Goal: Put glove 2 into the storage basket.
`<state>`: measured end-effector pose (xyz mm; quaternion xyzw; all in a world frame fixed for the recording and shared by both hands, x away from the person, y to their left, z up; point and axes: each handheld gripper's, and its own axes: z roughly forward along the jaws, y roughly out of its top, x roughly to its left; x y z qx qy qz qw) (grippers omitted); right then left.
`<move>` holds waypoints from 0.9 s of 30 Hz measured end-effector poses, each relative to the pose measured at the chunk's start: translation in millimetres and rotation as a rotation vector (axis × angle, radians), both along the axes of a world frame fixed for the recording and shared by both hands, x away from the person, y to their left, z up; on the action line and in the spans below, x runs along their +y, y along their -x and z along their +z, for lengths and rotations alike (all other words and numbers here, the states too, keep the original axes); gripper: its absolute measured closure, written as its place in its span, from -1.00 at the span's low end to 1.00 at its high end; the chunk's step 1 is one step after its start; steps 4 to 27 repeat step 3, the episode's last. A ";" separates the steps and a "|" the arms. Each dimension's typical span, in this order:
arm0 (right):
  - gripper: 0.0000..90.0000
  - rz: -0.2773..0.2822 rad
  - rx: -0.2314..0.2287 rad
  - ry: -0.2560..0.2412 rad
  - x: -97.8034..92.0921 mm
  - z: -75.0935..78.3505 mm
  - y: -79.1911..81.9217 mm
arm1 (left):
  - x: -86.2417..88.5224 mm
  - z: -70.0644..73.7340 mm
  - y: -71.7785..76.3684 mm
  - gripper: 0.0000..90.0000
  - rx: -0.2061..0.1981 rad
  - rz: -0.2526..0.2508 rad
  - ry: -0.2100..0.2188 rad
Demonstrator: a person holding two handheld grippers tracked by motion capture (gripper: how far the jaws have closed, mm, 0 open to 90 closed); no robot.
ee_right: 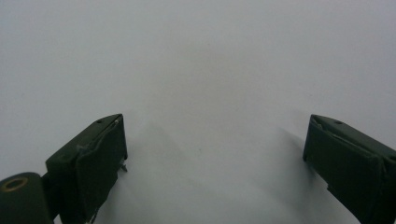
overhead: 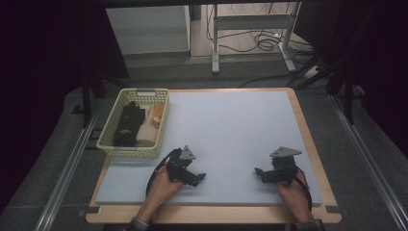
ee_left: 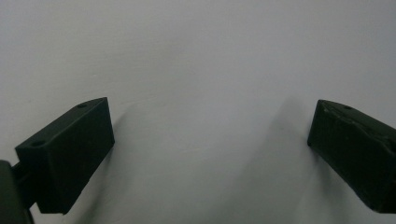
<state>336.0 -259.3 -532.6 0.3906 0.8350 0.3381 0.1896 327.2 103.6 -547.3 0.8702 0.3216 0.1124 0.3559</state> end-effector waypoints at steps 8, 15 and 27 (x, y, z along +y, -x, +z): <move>-0.87 0.000 0.000 -0.001 -0.1 -0.1 -0.1 | 0.1 0.0 -0.1 -0.99 0.000 0.000 0.001; -0.87 0.000 0.000 -0.001 -0.1 -0.1 -0.1 | 0.1 0.0 -0.1 -0.99 0.000 0.000 0.001; -0.87 0.000 0.000 -0.001 -0.1 -0.1 -0.1 | 0.1 0.0 -0.1 -0.99 0.000 0.000 0.001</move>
